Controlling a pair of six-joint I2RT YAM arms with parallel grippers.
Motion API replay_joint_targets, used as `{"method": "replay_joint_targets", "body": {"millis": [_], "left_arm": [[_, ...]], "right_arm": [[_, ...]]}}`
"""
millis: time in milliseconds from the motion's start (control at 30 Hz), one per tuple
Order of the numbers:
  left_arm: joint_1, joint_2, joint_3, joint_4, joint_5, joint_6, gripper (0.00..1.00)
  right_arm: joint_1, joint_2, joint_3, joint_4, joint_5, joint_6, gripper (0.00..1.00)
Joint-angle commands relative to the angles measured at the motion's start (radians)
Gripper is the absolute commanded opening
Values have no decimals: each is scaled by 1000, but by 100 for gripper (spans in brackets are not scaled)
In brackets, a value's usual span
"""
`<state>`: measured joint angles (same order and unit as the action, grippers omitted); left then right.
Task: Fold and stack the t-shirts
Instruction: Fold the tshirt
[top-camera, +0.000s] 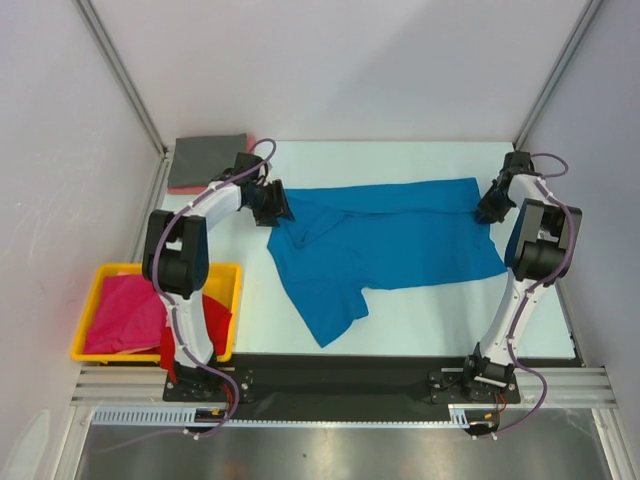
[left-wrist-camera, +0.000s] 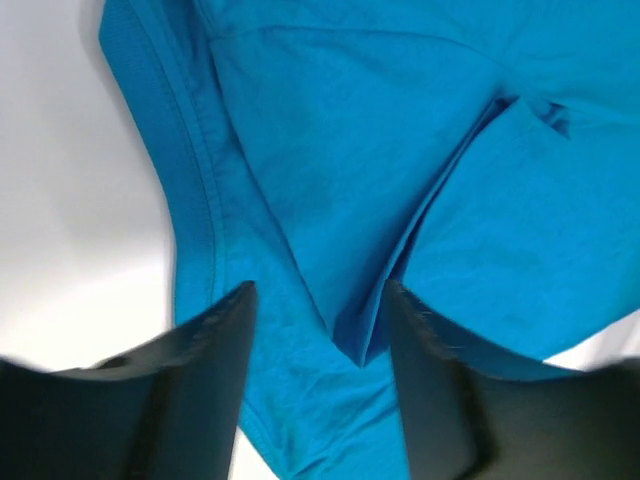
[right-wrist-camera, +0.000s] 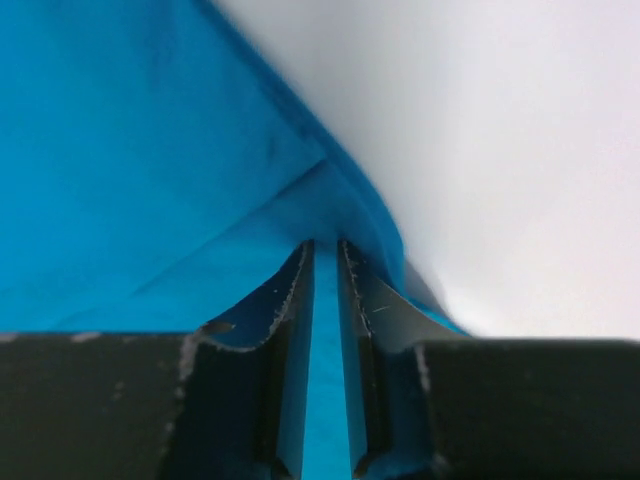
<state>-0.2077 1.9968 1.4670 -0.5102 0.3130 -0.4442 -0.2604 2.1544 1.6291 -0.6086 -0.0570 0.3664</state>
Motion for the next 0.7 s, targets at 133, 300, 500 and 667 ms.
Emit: {"method": "replay_joint_targets", "body": {"millis": [133, 300, 500, 667], "left_arm": [[-42, -128, -39, 27, 51, 50, 73], [-91, -150, -88, 30, 23, 99, 71], [-150, -107, -97, 27, -9, 130, 65], [-154, -113, -108, 27, -55, 139, 63]], "right_arm": [[15, 21, 86, -39, 229, -78, 26], [136, -71, 153, -89, 356, -74, 39], [289, -111, 230, 33, 108, -99, 43], [458, -6, 244, 309, -303, -75, 43]]}}
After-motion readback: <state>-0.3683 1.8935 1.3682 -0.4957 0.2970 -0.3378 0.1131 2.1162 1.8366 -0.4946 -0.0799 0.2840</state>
